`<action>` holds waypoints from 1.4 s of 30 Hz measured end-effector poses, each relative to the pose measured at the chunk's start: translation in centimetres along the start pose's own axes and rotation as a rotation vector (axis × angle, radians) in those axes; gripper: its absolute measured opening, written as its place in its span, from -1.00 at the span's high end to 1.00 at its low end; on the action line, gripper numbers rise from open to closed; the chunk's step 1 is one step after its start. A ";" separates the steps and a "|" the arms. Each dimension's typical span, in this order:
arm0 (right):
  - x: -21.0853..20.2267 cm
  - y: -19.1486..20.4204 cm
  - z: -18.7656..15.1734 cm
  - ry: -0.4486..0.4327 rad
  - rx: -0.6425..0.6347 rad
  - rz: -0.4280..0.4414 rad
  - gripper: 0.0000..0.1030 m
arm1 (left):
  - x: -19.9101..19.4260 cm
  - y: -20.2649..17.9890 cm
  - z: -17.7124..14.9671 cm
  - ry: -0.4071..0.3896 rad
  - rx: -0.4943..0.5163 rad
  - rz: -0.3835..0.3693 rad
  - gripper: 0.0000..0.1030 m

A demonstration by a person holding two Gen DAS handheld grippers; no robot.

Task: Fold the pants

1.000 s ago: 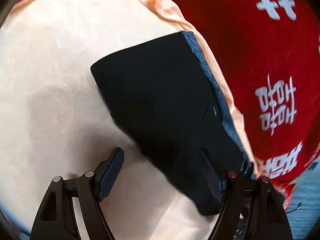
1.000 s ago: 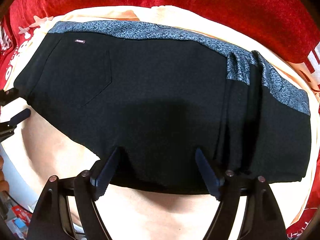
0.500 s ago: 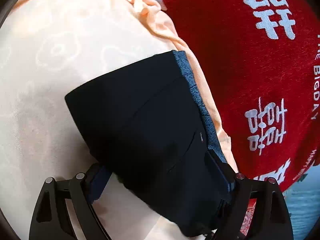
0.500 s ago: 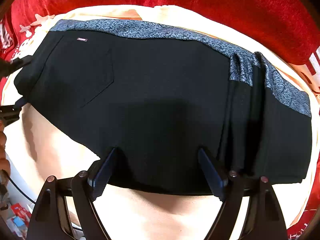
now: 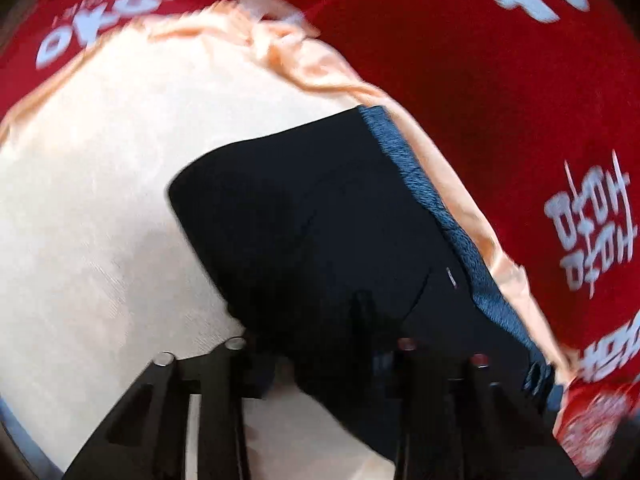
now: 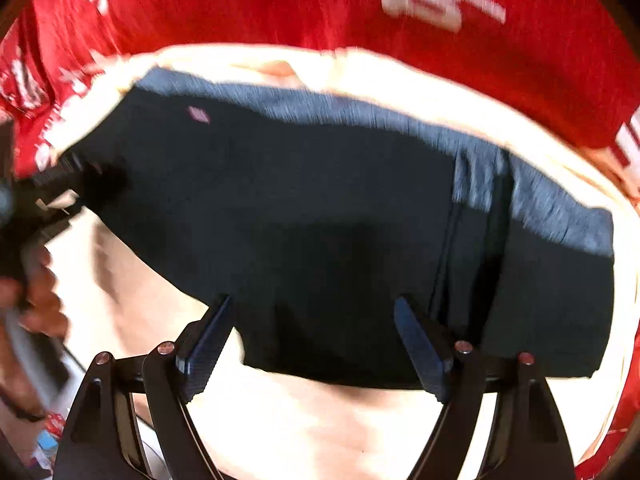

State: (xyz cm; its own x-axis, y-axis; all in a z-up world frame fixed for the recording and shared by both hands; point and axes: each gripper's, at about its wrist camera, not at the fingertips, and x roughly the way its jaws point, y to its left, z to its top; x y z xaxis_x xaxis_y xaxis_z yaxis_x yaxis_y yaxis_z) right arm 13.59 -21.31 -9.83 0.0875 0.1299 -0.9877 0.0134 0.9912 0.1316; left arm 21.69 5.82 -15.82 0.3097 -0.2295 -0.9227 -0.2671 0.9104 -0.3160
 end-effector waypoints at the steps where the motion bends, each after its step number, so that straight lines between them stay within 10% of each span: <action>1: -0.7 -0.1 0.7 -0.010 0.003 0.016 -0.64 | -0.5 -1.0 -0.2 -0.021 0.065 0.030 0.38; 8: -4.4 1.0 8.5 0.006 0.004 0.234 -0.66 | -3.1 -6.9 -3.9 -0.177 0.489 0.164 0.38; 16: -3.1 10.5 15.8 0.208 -0.142 0.438 -0.71 | -3.7 -9.6 -5.4 -0.240 0.642 0.215 0.38; 25: 2.8 19.0 16.3 0.412 -0.360 0.274 -0.65 | -3.7 -10.3 -6.0 -0.273 0.682 0.240 0.38; 26: 3.3 19.0 16.2 0.420 -0.357 0.279 -0.48 | -3.8 -10.3 -6.1 -0.274 0.682 0.241 0.38; 27: 3.8 18.7 16.1 0.433 -0.341 0.299 0.40 | -3.8 -10.4 -6.1 -0.272 0.681 0.241 0.38; 28: 3.9 18.1 15.9 0.435 -0.319 0.307 0.58 | -3.8 -10.5 -6.1 -0.258 0.677 0.241 0.38; 42: -7.8 0.9 10.5 0.114 -0.058 0.613 0.64 | -10.5 -20.0 -11.8 -0.302 0.868 0.043 0.37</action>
State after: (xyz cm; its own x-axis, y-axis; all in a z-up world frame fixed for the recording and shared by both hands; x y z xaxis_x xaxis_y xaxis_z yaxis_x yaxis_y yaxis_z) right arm 23.40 -21.70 -1.14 -0.0443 0.6740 -0.7374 -0.0597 0.7350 0.6754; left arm 12.97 -14.06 -2.40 0.5729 -0.2004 -0.7947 0.4569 0.8831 0.1067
